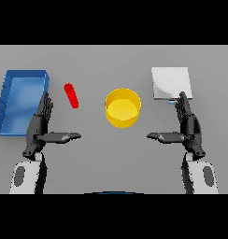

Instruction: Pick up the red beaker and tilt it to pour out 1 green nut into yellow bowl. Pick up the yellow bowl and place it on the metallic measuring scale.

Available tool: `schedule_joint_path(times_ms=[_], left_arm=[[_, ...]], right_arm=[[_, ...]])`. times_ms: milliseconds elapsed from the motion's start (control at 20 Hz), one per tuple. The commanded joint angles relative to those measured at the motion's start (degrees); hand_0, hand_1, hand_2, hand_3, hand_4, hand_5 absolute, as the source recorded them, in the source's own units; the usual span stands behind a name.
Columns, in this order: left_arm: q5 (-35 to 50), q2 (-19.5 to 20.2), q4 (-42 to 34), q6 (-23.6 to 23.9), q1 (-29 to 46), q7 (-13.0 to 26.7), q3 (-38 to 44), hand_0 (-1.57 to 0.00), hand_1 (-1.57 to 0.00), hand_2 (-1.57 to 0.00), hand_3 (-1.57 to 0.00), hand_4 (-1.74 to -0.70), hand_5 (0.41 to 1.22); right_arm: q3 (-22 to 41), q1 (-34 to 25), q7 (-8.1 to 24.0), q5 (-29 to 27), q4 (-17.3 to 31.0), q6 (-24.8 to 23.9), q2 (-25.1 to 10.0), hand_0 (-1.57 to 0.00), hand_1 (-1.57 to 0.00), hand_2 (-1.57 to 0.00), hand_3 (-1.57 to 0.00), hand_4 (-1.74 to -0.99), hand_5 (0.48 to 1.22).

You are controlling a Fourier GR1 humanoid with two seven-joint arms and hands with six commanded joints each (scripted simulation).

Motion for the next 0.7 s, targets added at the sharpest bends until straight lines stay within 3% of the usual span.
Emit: schedule_joint_path(times_ms=[0, 250, 300, 350, 450, 600, 650], left_arm=[[0.2, 0.2, 0.2, 0.0, -0.3, 0.2, 0.2, 0.0, 0.0, 0.0, 0.0, -1.09, 0.623], [1.6, 1.6, 2.5, -0.9, -2.5, 0.3, 2.1, 0.0, 0.0, 0.0, 0.0, -1.09, 0.623], [-1.3, 2.7, -0.1, -0.6, -0.2, -1.9, 0.3, 0.0, 0.0, 0.0, 0.0, -1.09, 0.623], [-3.0, 3.3, -2.4, -0.5, 1.7, -3.1, -1.0, 0.0, 0.0, 0.0, 0.0, -1.09, 0.62], [-5.2, 3.9, -4.0, 0.1, 2.8, -1.6, -2.2, 0.0, 0.0, 0.0, 0.0, -1.09, 0.615], [-6.9, 3.7, -4.4, 0.1, 3.1, -0.1, -3.8, 0.0, 0.0, 0.0, 0.0, -1.1, 0.616], [-7.0, 3.8, -4.2, 0.2, 2.8, 0.7, -3.7, 0.0, 0.0, 0.0, 0.0, -1.09, 0.613]], right_arm=[[0.0, 0.0, 0.0, 0.0, 0.0, 0.0, 0.0, 0.0, 0.0, 0.0, 0.0, -1.128, 0.66], [-0.6, -0.4, 0.4, -0.6, 0.2, 0.1, -0.4, 0.0, 0.0, 0.0, 0.0, -1.128, 0.66], [2.7, 1.7, -5.2, 5.7, -2.1, -1.1, -1.7, 0.0, 0.0, 0.0, 0.0, -1.128, 0.66], [4.8, 3.8, -8.3, 9.8, -3.9, -1.9, -2.7, 0.0, 0.0, 0.0, 0.0, -1.128, 0.663], [7.1, 5.6, -8.3, 13.9, -5.8, -2.9, -2.8, 0.0, 0.0, 0.0, 0.0, -1.126, 0.666], [7.9, 5.9, -6.3, 16.2, -5.8, -4.0, -2.7, 0.0, 0.0, 0.0, 0.0, -1.112, 0.659], [8.0, 6.2, -7.0, 15.7, -6.4, -3.8, -2.5, 0.0, 0.0, 0.0, 0.0, -1.12, 0.66]])
